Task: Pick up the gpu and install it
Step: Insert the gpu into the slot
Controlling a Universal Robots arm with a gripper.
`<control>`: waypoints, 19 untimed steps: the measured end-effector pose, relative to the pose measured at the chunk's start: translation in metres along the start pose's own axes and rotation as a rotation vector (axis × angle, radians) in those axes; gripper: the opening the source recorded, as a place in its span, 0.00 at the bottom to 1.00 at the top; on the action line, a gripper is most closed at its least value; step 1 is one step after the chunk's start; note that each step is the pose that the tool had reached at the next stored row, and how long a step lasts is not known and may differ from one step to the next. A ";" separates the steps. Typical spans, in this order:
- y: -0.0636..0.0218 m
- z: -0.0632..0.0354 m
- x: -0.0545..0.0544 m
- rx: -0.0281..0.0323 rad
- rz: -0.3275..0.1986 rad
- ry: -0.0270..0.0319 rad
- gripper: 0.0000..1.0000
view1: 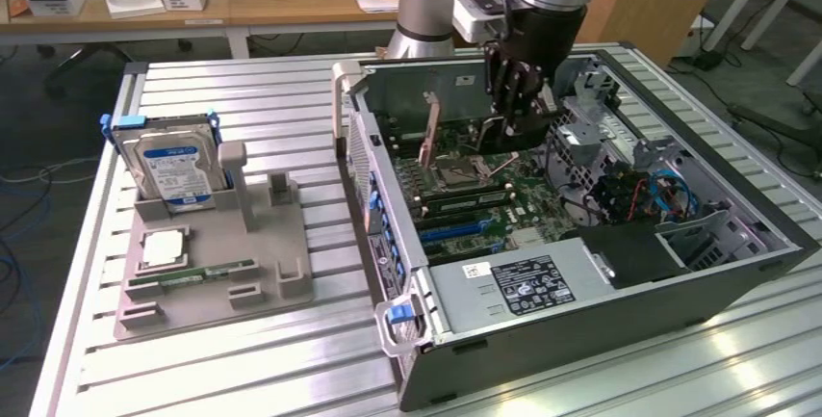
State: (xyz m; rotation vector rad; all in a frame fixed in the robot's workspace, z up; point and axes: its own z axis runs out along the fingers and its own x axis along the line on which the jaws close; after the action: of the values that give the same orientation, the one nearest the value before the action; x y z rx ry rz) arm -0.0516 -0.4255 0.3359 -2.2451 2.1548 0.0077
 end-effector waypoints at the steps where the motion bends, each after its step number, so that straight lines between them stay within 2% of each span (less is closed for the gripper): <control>1: 0.0000 0.0004 0.000 0.0000 0.000 0.0000 0.27; 19: 0.0001 0.0077 0.000 0.0001 0.000 0.0000 0.27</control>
State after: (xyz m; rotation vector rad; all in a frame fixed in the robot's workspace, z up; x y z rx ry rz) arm -0.0516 -0.4255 0.3282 -2.2452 2.1547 0.0077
